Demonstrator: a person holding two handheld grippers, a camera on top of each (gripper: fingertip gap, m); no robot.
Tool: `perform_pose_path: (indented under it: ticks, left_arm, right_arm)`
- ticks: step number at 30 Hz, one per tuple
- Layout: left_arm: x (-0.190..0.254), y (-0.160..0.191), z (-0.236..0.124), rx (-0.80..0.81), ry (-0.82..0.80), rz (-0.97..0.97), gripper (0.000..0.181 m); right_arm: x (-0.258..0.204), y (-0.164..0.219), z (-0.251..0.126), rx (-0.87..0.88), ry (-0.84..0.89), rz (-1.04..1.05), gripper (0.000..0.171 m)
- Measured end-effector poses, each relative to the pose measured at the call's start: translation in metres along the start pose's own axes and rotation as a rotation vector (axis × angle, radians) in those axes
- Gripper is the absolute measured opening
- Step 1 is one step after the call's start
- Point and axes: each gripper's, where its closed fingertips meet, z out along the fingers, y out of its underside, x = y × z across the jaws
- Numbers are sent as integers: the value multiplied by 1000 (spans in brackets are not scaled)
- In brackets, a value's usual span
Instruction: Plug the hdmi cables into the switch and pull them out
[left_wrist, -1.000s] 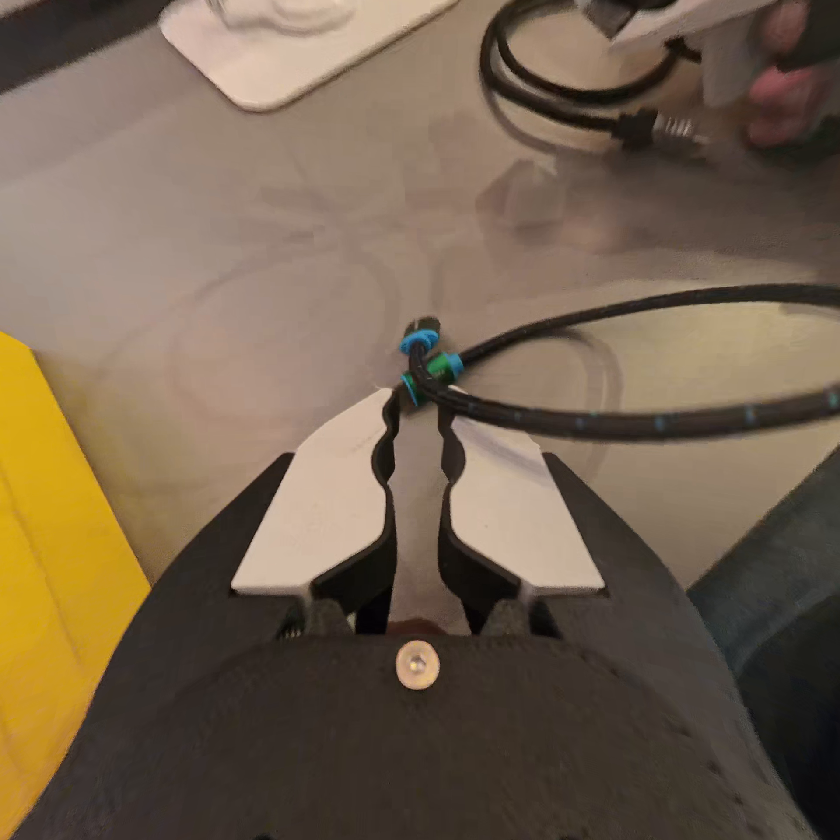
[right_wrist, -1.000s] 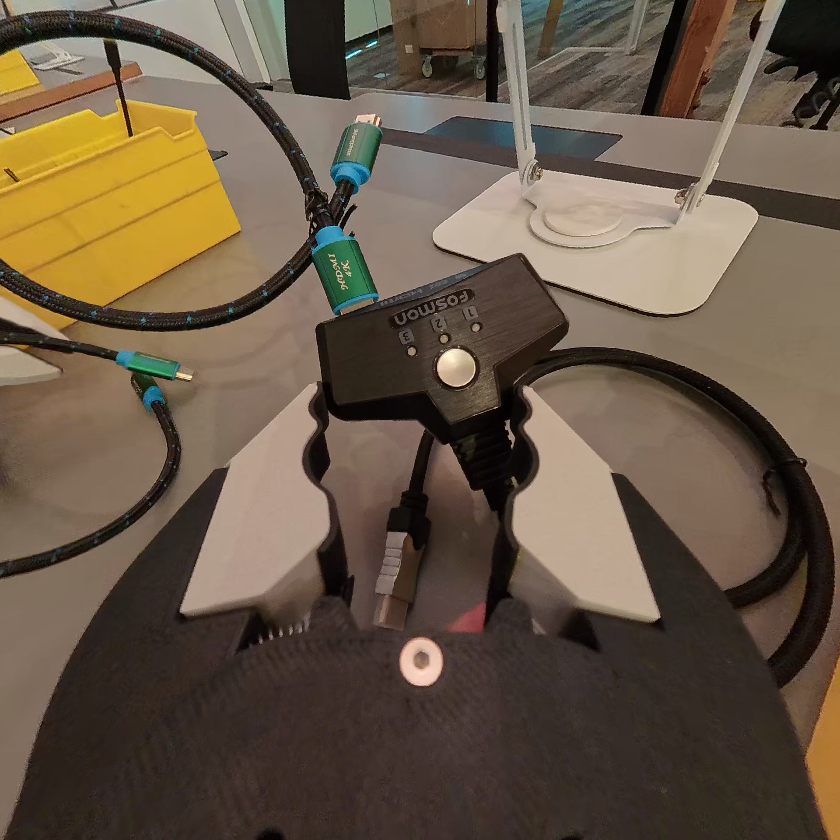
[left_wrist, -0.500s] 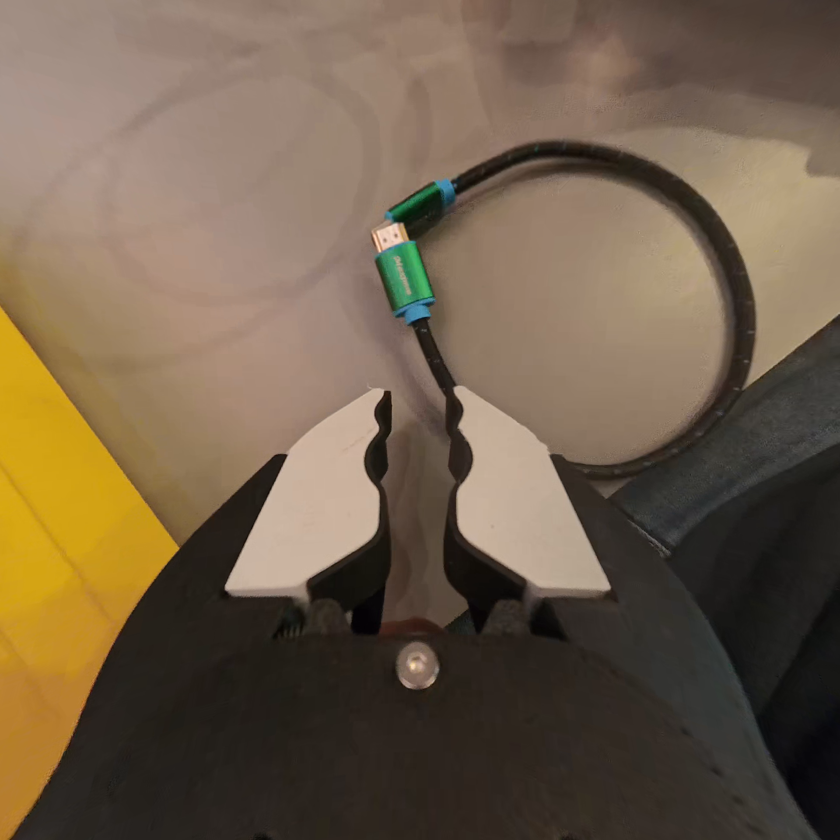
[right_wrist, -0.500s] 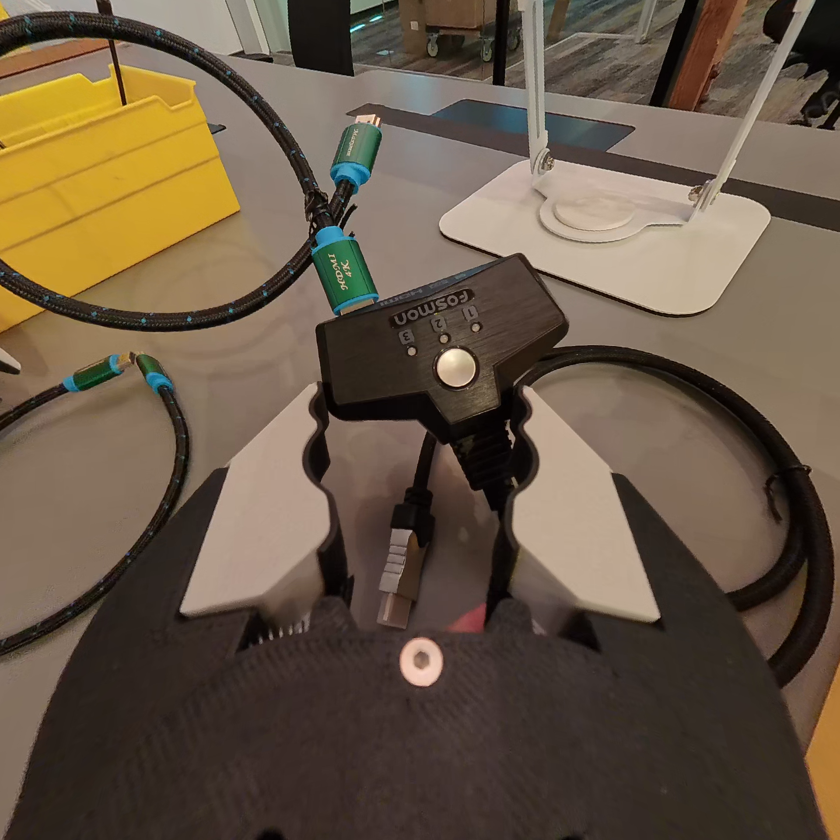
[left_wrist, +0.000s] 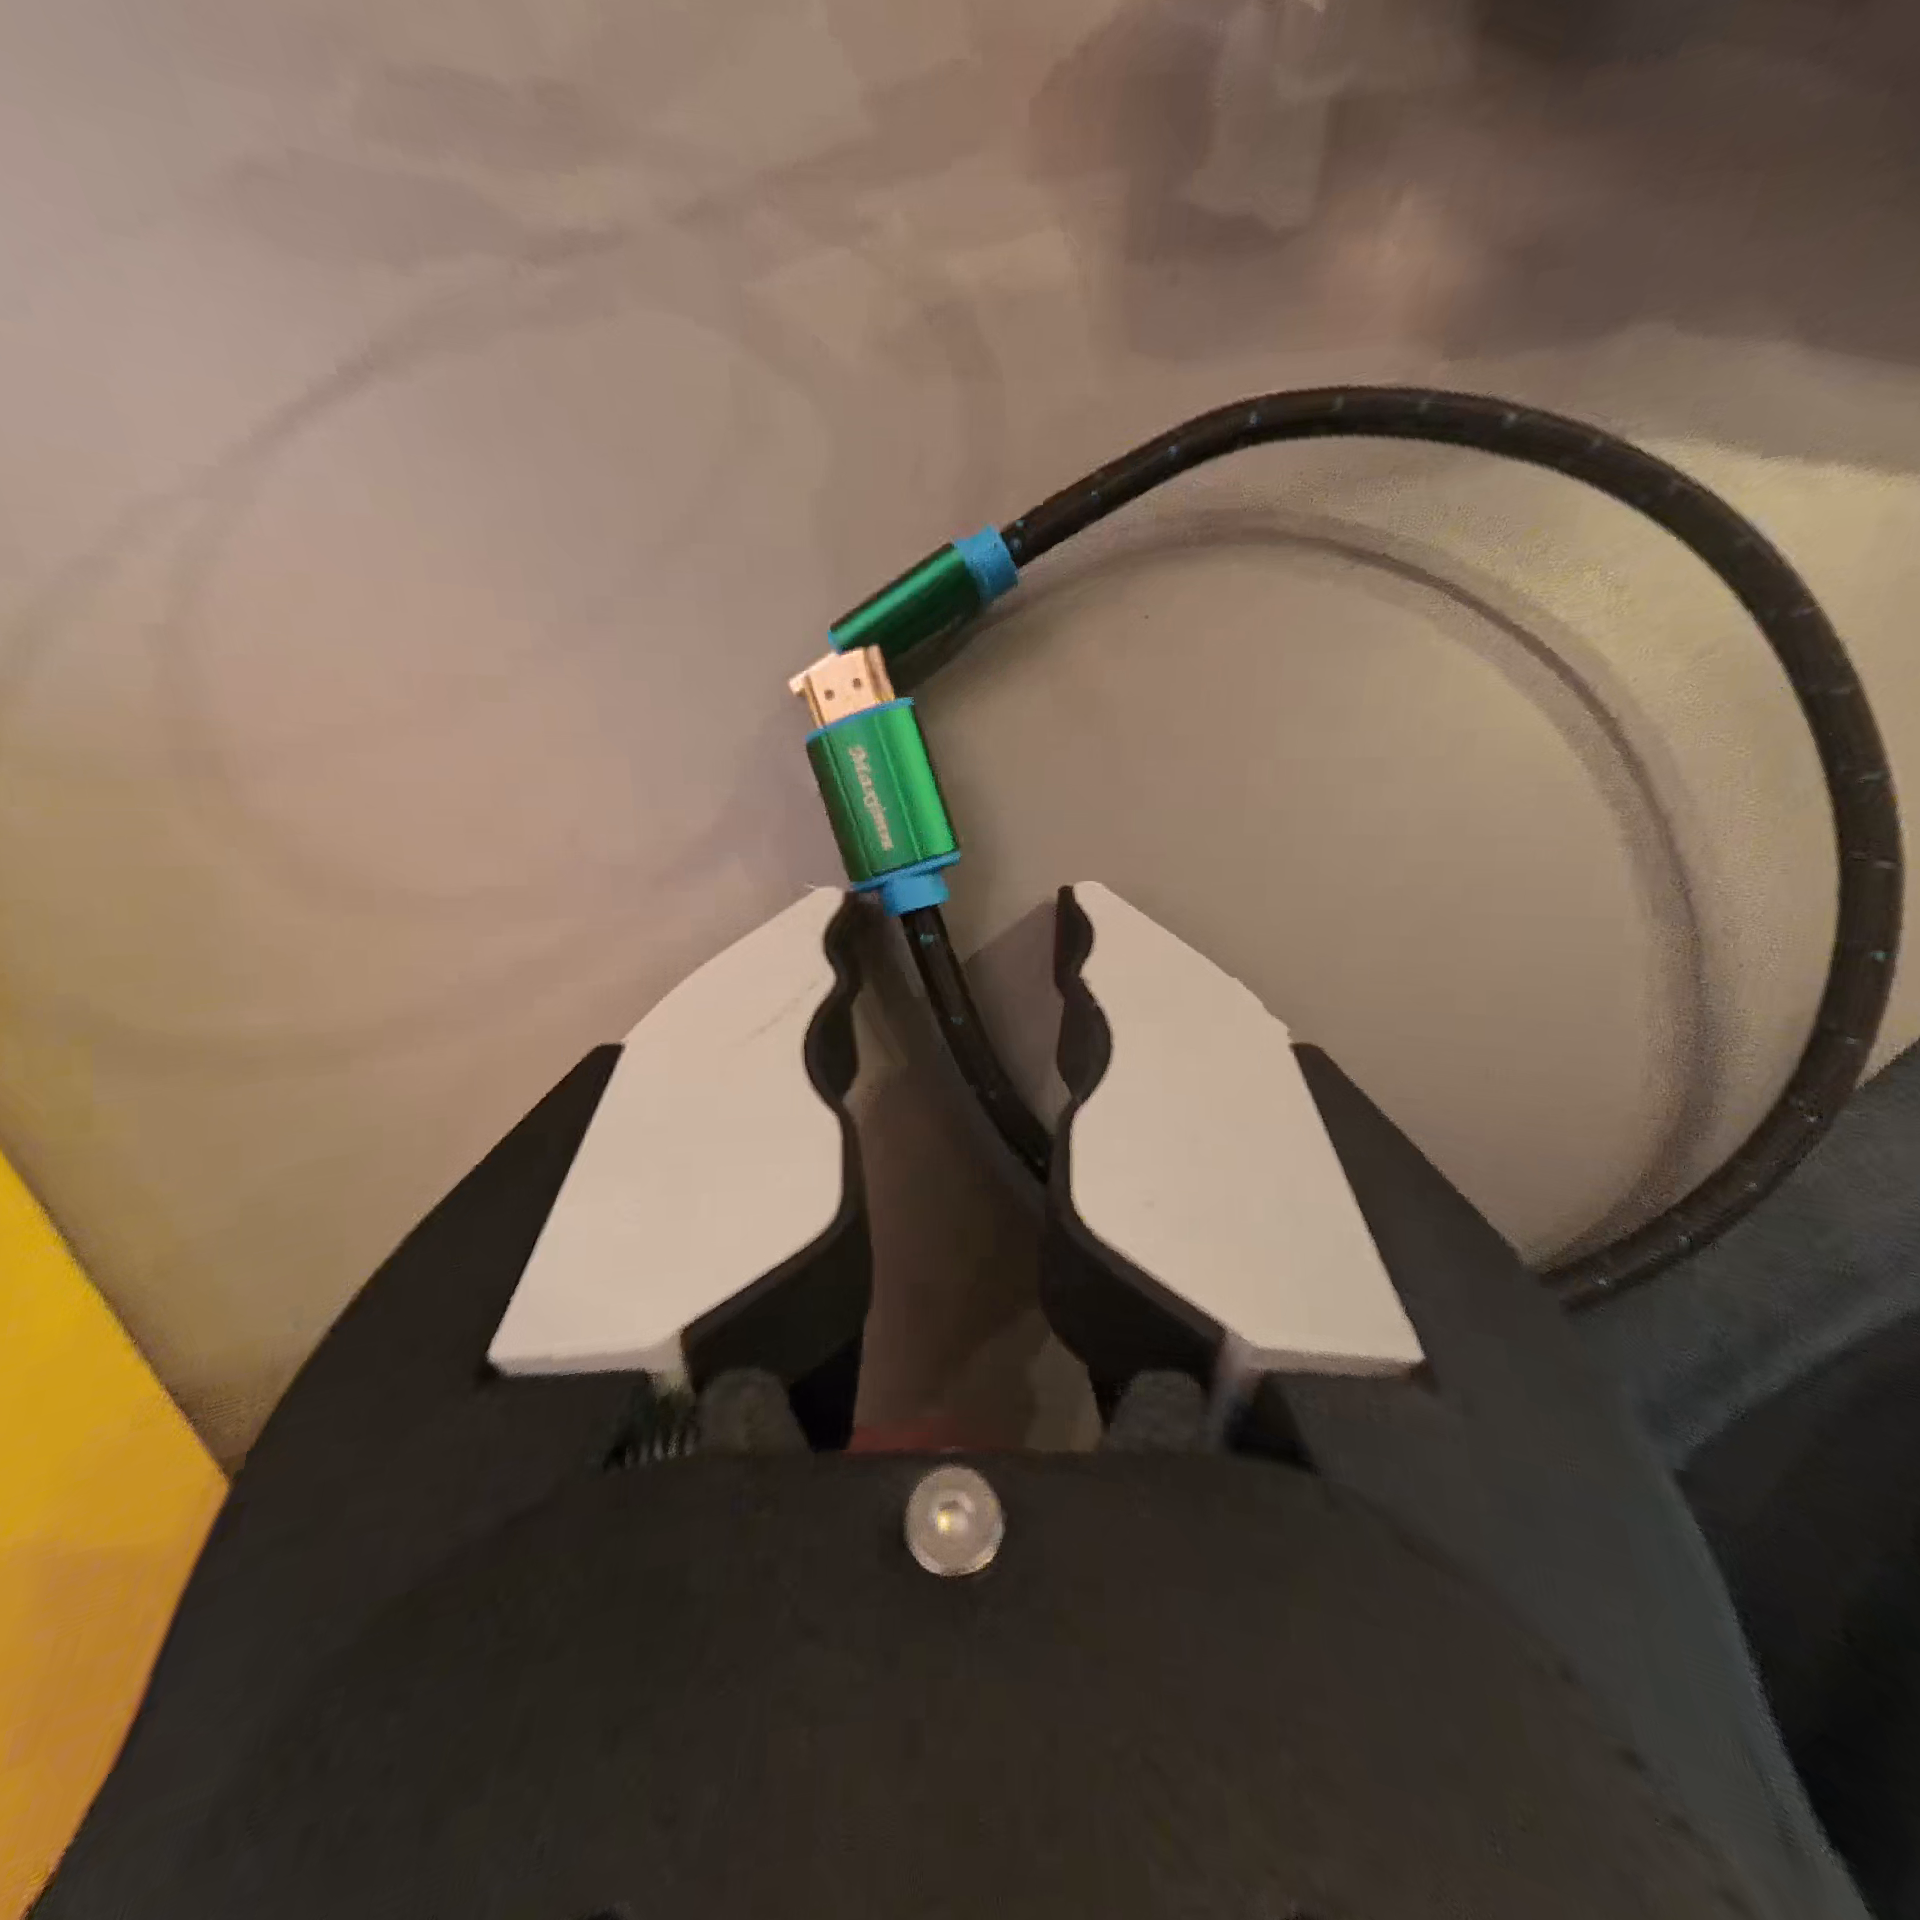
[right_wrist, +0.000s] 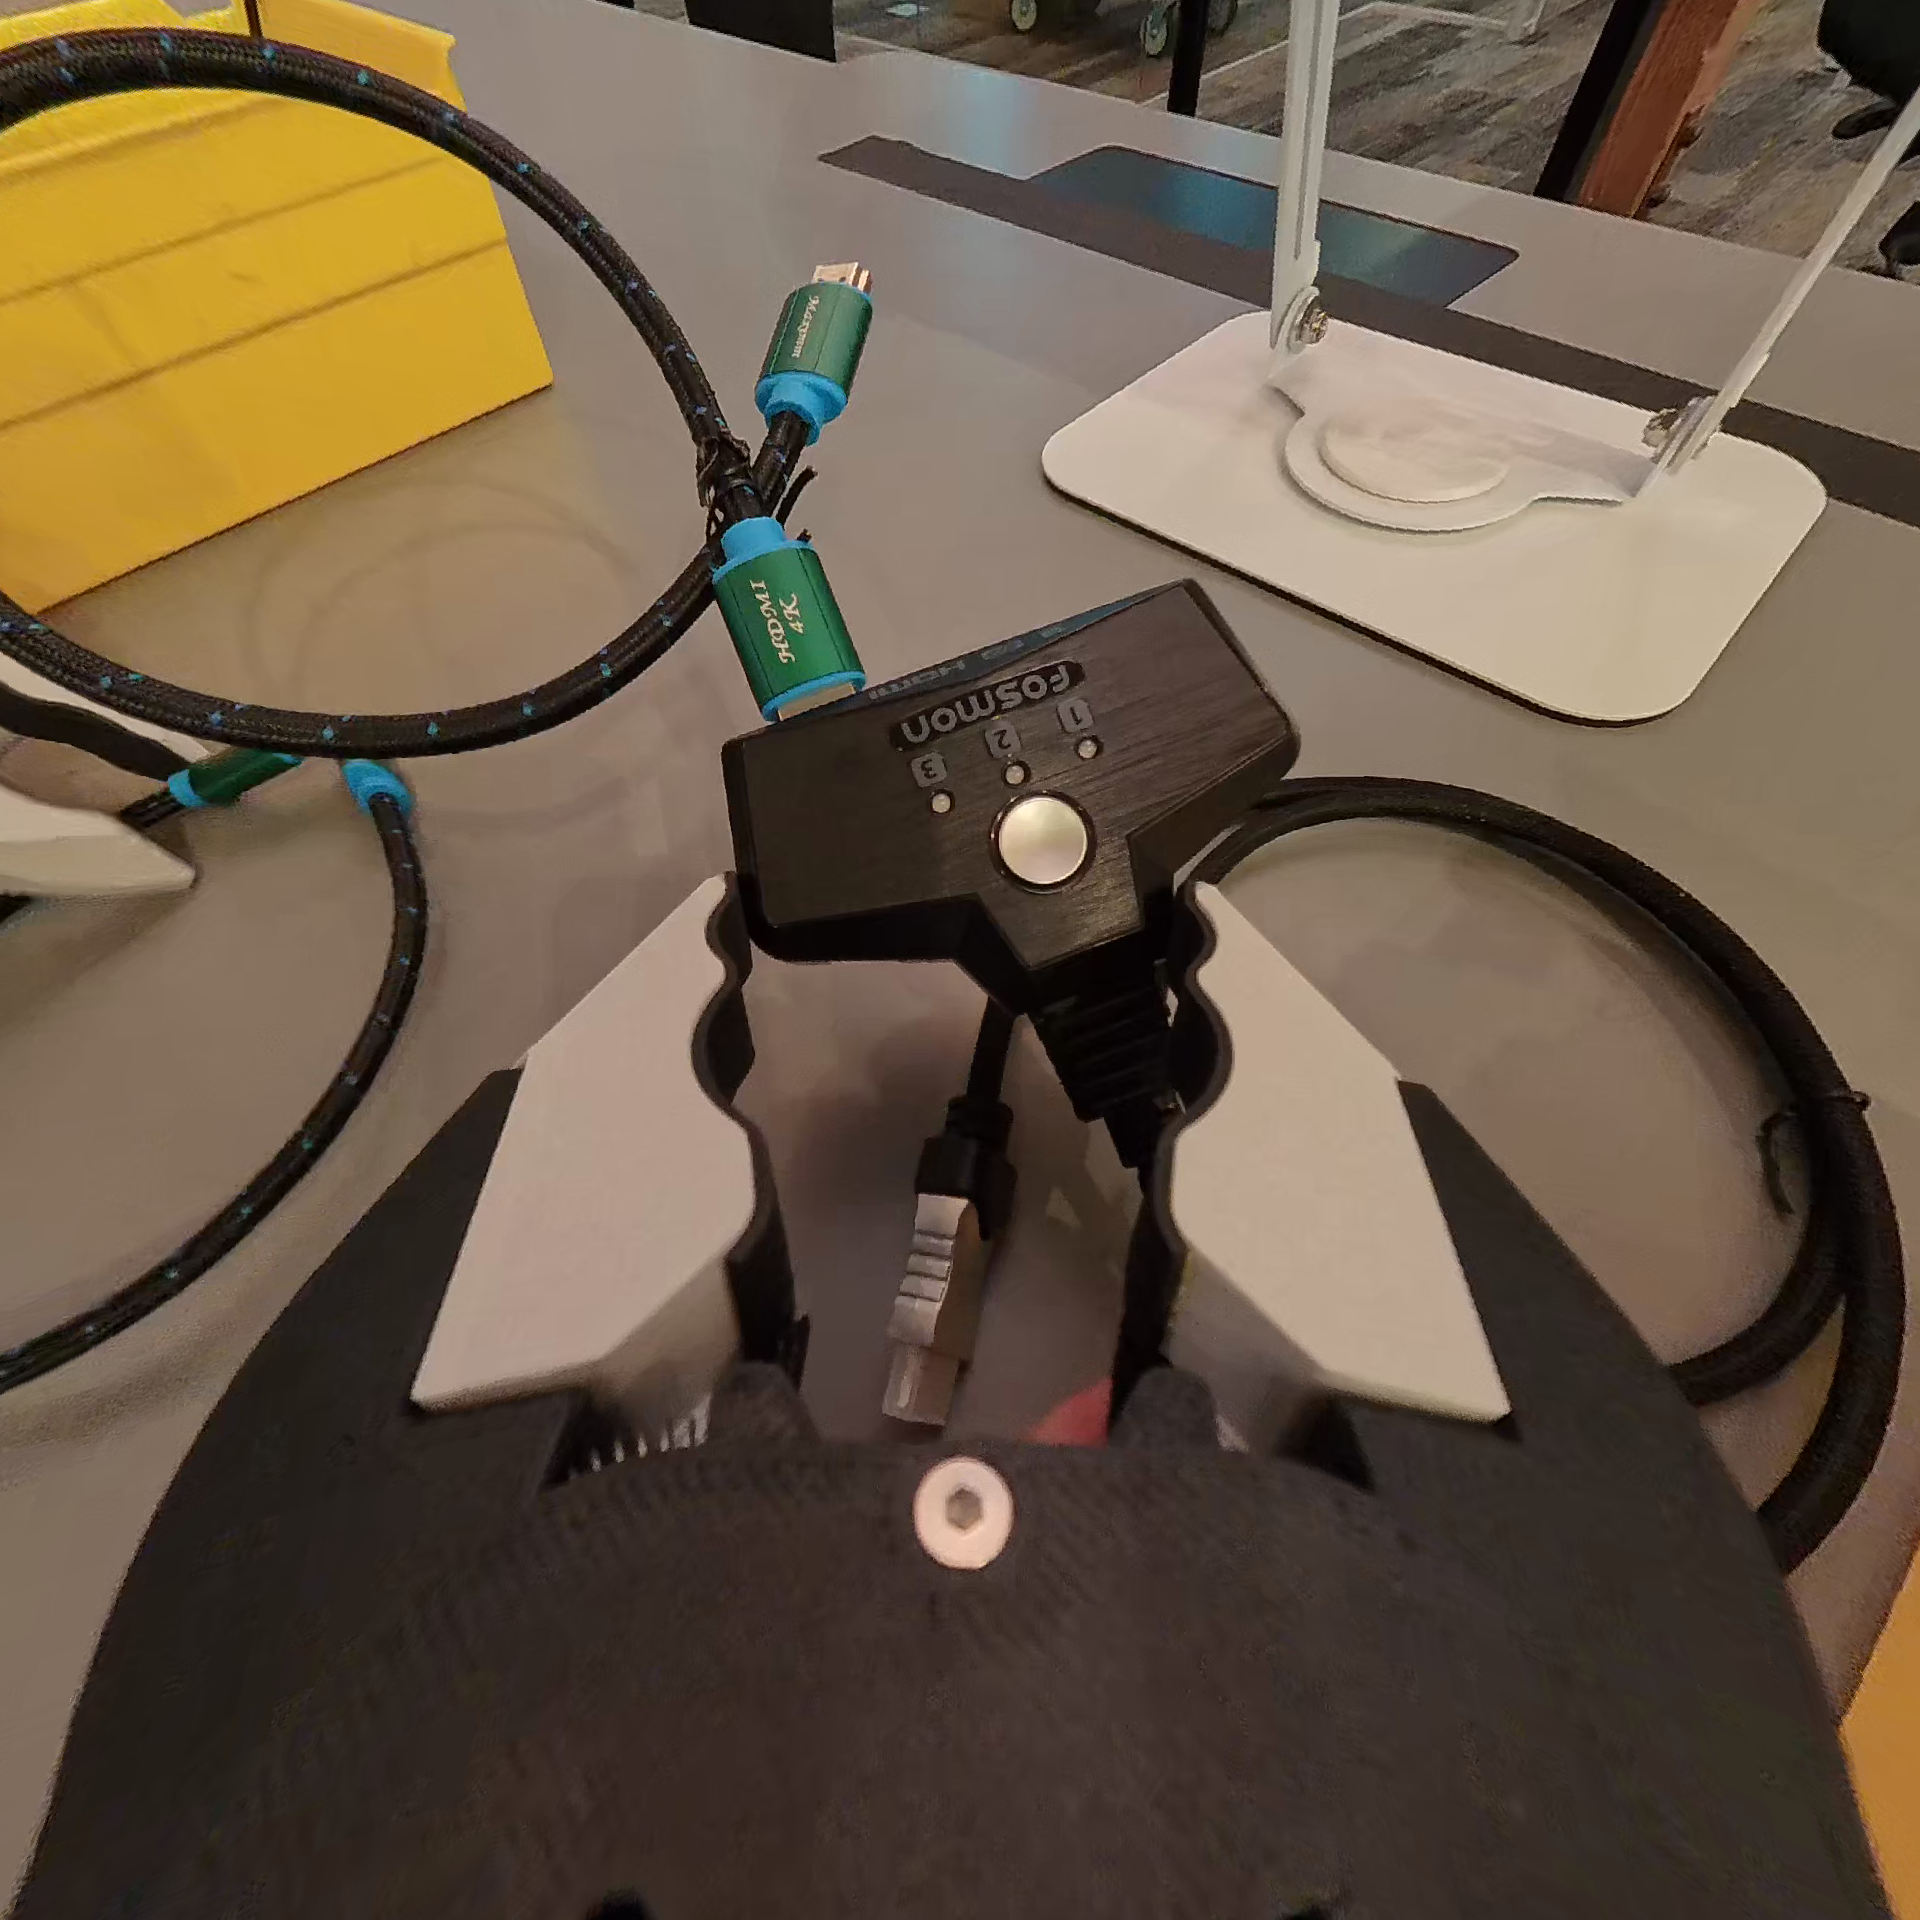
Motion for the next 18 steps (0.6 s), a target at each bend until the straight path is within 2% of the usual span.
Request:
perform_pose_path:
  ticks: [2, 10, 18]
  left_arm:
    - [-3, 0, 0, -1, 0, 19, 12]
    - [1, -2, -5, 35, 29, 33, 10]
    - [2, -5, -16, 62, 6, 108, 9]
  right_arm:
    - [-2, 1, 1, -11, -9, -7, 79]
    - [-17, 26, 10, -182, -35, -147, 79]
    - [-12, 27, 9, -200, 19, -206, 79]
